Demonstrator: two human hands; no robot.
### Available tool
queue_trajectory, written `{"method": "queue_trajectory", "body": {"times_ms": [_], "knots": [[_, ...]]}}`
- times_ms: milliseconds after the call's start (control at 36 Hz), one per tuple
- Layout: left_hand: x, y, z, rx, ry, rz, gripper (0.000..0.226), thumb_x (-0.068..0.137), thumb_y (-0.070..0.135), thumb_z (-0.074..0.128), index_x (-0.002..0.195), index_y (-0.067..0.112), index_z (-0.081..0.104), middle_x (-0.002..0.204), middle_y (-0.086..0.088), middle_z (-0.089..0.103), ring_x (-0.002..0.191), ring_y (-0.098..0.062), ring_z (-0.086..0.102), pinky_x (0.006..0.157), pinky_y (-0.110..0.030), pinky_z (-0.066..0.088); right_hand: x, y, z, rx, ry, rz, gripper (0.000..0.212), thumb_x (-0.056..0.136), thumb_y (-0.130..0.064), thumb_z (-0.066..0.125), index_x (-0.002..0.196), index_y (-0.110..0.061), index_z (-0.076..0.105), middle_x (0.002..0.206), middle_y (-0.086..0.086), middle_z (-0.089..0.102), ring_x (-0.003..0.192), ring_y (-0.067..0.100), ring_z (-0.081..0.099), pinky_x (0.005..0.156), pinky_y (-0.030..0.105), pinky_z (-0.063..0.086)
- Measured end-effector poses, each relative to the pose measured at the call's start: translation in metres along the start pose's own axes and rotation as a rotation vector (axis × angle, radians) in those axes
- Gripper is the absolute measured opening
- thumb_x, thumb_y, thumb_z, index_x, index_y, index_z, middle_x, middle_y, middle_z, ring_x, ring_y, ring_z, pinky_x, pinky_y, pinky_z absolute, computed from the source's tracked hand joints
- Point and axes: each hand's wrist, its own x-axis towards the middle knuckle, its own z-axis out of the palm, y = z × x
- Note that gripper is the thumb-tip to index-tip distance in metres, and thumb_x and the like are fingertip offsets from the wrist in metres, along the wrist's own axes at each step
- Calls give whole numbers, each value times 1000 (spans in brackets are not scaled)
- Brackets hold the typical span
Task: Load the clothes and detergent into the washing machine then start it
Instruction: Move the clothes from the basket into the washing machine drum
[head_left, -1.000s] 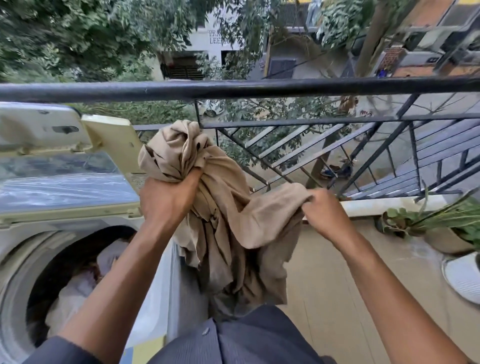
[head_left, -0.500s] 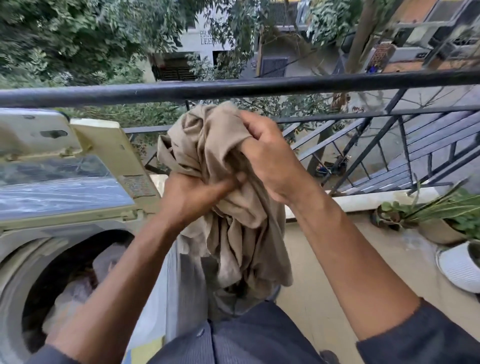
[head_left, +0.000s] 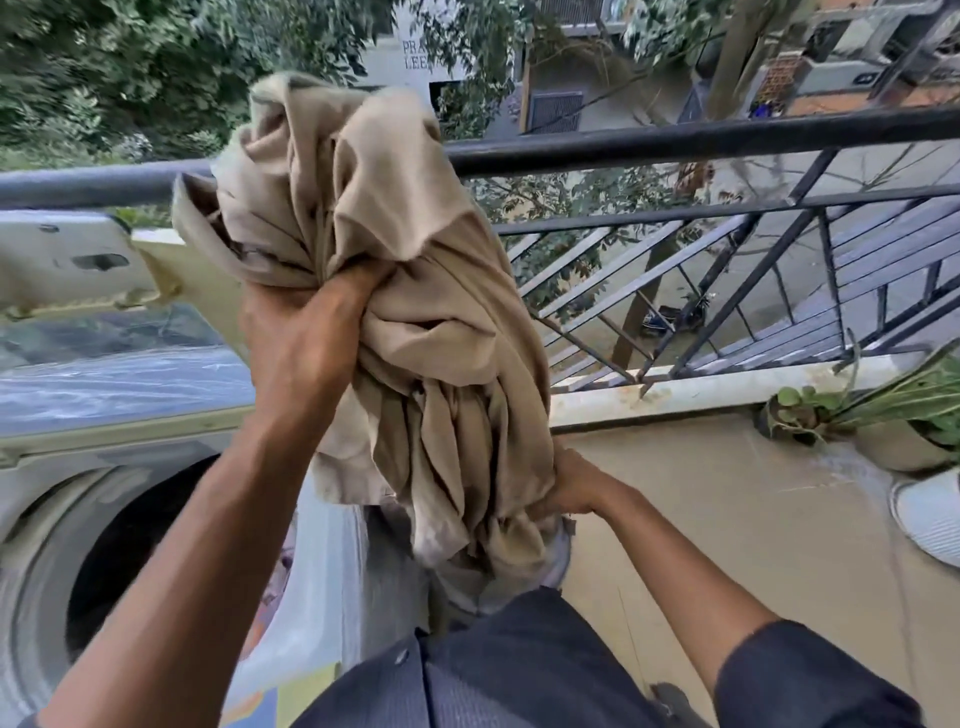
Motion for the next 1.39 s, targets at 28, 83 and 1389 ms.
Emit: {"method": "queue_trajectory", "body": {"times_ms": [28, 83, 1389], "knots": [[1, 3, -1, -31, 9, 4, 40, 57, 46, 94, 93, 46, 76, 104, 27, 78, 103, 4, 74, 91, -25, 59, 8, 4, 11, 33, 15, 39, 122, 63, -46, 95, 160, -21, 25, 153, 12, 43, 140, 36, 45, 112, 46, 44], [3, 10, -3, -71, 25, 6, 47, 57, 44, 96, 97, 40, 72, 104, 25, 79, 103, 2, 74, 88, -21, 60, 20, 8, 28, 78, 67, 95, 102, 72, -52, 88, 154, -20, 36, 148, 13, 48, 135, 38, 50, 109, 43, 46], [-55, -67, 22, 415, -109, 37, 33, 72, 55, 77, 62, 30, 59, 59, 37, 61, 59, 30, 51, 49, -2, 36, -117, -112, -101, 733, 182, -823, 20, 73, 7, 61, 93, 4, 65, 79, 7, 68, 82, 8, 59, 74, 26, 47]]}}
